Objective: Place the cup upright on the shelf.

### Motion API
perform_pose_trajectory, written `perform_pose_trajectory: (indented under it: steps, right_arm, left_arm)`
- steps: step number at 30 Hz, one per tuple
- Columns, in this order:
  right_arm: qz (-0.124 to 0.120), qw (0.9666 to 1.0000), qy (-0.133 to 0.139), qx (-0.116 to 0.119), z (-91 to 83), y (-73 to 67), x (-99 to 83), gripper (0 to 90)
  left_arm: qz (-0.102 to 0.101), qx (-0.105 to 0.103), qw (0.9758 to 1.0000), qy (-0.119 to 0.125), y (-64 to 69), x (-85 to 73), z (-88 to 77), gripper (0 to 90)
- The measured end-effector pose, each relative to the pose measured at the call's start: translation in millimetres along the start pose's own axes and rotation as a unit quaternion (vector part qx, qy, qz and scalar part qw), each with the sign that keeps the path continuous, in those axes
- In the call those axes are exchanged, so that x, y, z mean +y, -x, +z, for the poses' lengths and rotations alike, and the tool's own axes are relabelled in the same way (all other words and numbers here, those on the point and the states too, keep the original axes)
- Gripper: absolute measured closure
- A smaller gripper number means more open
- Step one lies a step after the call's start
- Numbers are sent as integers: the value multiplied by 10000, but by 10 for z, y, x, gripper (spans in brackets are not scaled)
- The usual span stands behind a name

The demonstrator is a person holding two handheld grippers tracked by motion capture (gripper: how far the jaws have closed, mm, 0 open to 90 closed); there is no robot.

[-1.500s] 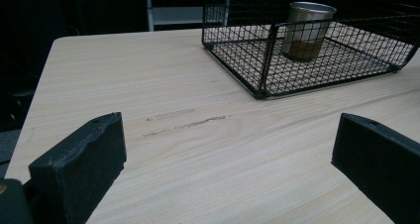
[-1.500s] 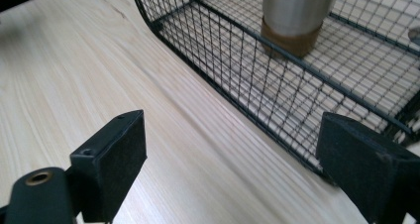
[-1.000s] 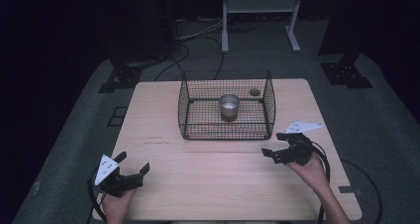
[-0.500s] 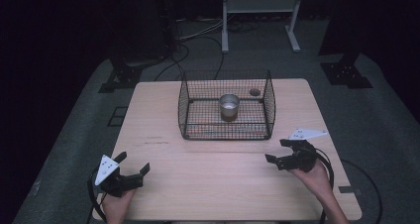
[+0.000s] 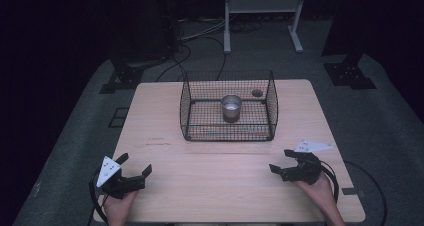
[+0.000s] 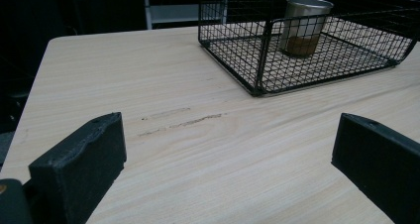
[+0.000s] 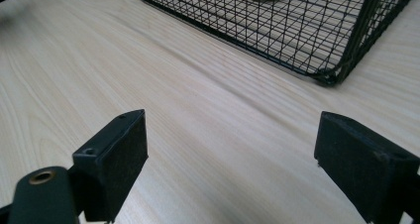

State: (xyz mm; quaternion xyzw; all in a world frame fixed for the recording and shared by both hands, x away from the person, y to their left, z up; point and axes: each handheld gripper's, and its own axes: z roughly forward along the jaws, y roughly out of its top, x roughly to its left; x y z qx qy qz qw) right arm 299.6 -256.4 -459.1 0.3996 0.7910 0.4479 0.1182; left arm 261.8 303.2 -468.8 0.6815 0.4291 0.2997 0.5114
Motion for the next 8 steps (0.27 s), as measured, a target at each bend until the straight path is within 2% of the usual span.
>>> perform_pose_trajectory:
  steps: [2, 3, 5, 8]
  right_arm:
    - [119, 9998, 147, 85, -24, -6, -103, 121]
    - [135, 9997, 193, 49, -47, -11, -179, 121]
    - [128, 9997, 222, 60, -56, -11, -200, 121]
    - [264, 9991, 335, 73, -91, 16, -252, 120]
  left_arm:
    - [3, -5, 10000, 1, 6, 1, 4, 0]
    - [5, -5, 10000, 10, 10, 3, 7, 0]
    - [34, -6, 10000, 2, 16, 7, 12, 0]
    - [63, 7, 10000, -6, 23, 12, 23, 0]
